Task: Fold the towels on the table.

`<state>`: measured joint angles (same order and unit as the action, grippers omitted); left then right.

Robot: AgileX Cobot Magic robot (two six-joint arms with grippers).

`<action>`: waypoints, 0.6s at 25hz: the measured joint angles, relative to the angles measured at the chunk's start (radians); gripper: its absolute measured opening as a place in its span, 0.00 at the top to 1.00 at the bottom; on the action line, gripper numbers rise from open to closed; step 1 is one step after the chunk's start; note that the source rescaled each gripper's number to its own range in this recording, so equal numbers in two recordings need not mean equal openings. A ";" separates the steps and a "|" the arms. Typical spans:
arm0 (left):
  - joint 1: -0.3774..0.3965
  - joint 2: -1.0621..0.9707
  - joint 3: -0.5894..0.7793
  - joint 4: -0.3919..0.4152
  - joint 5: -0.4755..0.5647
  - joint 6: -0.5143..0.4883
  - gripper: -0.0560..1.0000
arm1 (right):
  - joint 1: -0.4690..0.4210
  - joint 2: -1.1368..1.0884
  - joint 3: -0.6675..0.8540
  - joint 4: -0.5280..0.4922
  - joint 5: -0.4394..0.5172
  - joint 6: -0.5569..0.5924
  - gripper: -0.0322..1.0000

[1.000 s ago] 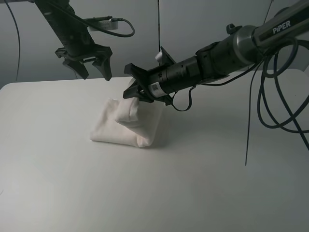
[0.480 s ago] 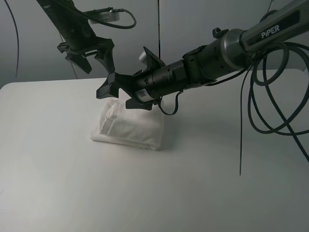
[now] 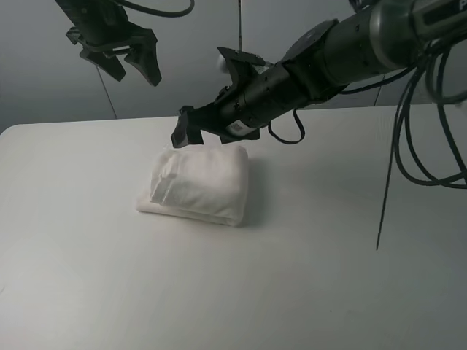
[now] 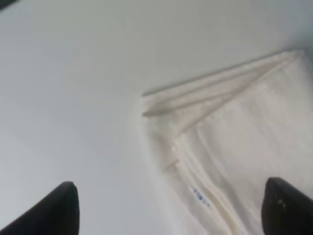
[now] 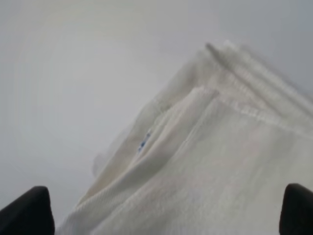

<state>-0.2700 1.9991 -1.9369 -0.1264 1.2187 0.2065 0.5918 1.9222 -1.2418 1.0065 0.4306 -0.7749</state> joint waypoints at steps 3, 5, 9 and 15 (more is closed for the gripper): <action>0.000 -0.090 0.000 0.057 0.000 -0.002 0.04 | -0.016 -0.137 0.000 -0.319 0.010 0.202 0.00; 0.000 -0.162 0.002 0.082 0.000 -0.013 0.04 | -0.034 -0.231 0.000 -0.512 0.055 0.338 0.00; 0.000 -0.335 0.110 0.100 -0.005 -0.019 0.04 | -0.061 -0.429 0.026 -0.862 0.171 0.607 0.00; 0.000 -0.655 0.509 0.107 -0.061 -0.073 0.04 | -0.063 -0.775 0.251 -1.007 0.195 0.745 0.00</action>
<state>-0.2700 1.3436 -1.4283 -0.0198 1.1573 0.1331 0.5288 1.1472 -0.9904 0.0000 0.6256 -0.0303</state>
